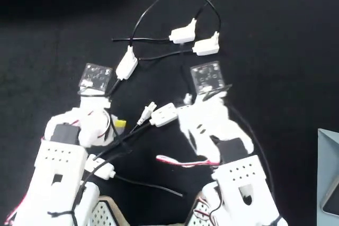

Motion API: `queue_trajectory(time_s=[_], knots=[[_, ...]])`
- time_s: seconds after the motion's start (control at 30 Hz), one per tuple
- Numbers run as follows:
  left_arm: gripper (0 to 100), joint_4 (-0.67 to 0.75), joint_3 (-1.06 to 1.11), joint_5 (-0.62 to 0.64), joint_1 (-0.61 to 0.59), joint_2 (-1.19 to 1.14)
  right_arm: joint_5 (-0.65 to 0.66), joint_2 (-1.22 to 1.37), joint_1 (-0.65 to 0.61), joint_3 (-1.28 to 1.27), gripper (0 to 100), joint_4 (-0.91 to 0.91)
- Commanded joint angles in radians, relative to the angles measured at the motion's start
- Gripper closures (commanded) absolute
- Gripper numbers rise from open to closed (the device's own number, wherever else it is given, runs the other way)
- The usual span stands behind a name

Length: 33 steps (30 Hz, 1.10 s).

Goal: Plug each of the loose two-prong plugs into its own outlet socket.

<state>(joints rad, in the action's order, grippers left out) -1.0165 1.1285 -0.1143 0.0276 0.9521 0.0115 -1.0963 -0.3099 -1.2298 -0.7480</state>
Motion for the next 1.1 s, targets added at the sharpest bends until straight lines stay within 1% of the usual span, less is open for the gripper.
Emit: queue_trajectory(time_s=[0.0,0.13,0.23,0.33,0.43,0.53,0.7,0.93,1.07], knots=[[73,0.04,0.035,0.038,-0.03,0.063,0.006,0.008,-0.058,-0.015,98.5,0.106],[73,0.04,0.036,0.08,-0.079,0.089,0.012,0.008,-0.086,-0.105,98.6,0.241],[73,0.04,0.035,0.091,-0.104,0.089,0.014,0.008,-0.12,-0.151,98.6,0.293],[73,0.04,0.035,0.089,-0.101,0.089,0.032,0.015,-0.121,-0.163,98.5,0.33],[73,0.037,0.035,0.087,-0.102,0.089,0.048,0.087,-0.121,-0.148,98.6,0.373],[73,0.032,0.036,0.086,-0.102,0.089,0.049,0.219,-0.12,-0.094,98.6,0.413],[73,0.032,0.041,0.086,-0.104,0.089,0.044,0.409,-0.118,-0.004,98.6,0.43],[73,0.032,0.044,0.086,-0.104,0.089,0.051,0.443,-0.117,-0.071,98.6,0.586],[73,0.032,0.044,0.086,-0.104,0.089,0.091,0.444,-0.074,-0.102,98.6,0.617]])
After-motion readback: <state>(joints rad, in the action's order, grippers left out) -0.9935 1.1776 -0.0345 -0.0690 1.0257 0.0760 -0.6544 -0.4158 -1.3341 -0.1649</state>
